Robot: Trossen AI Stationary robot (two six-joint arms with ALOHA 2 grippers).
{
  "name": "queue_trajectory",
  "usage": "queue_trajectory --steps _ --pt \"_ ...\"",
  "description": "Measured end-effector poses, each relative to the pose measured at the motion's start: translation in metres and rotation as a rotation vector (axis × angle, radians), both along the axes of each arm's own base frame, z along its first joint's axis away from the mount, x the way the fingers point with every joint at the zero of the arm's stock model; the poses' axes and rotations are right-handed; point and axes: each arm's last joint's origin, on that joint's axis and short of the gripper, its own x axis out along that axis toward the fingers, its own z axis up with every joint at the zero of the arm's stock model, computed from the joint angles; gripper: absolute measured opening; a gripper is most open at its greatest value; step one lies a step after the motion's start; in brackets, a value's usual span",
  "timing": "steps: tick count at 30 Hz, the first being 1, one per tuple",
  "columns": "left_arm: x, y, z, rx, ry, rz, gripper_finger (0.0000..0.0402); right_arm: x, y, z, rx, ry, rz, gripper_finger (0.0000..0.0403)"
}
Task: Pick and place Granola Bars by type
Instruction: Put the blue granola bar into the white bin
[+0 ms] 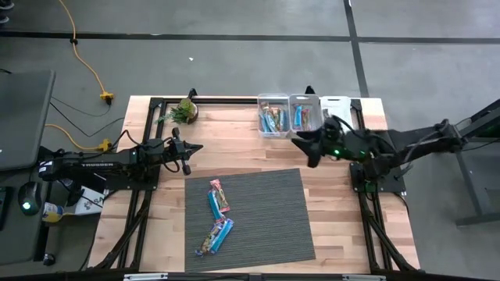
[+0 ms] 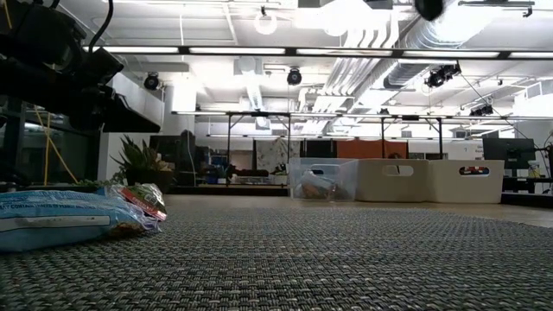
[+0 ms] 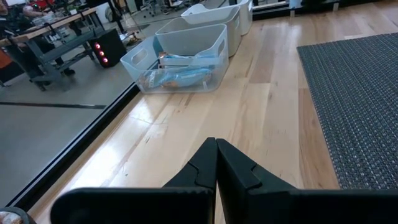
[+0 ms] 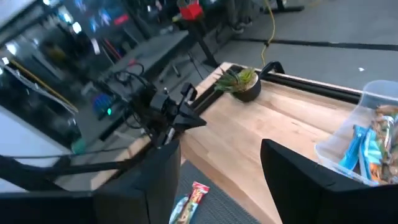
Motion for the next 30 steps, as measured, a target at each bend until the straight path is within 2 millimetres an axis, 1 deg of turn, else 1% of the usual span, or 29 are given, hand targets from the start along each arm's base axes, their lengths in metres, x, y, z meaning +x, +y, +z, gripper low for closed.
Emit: queue_trajectory --steps 4,7,10,14,17,25,30 --pt "0.001 -0.001 0.001 -0.078 -0.036 -0.026 0.0001 -0.022 0.008 -0.018 0.004 -0.078 -0.053 0.0209" --pt "0.001 -0.002 0.002 -0.222 -0.103 -0.015 0.0001 -0.033 0.01 -0.03 0.003 -0.123 -0.079 0.0209" --pt "0.002 -0.003 0.002 -0.392 -0.156 -0.027 0.0001 -0.041 0.011 -0.041 0.011 -0.162 -0.09 0.0209" --pt "0.002 -0.006 0.001 -0.613 -0.196 -0.075 0.0001 -0.048 0.01 -0.054 0.014 -0.169 -0.087 0.0209" --pt "0.002 -0.008 0.001 -0.735 -0.208 -0.106 0.0001 -0.052 0.009 -0.058 0.012 -0.168 -0.087 0.0209" --pt "0.003 -0.008 0.002 -0.827 -0.239 -0.081 0.0001 -0.063 0.005 -0.057 -0.045 -0.146 -0.067 0.0209" --pt "0.004 -0.007 0.01 -0.831 -0.272 -0.048 0.0001 -0.075 0.001 -0.058 -0.072 -0.11 -0.068 0.0209"
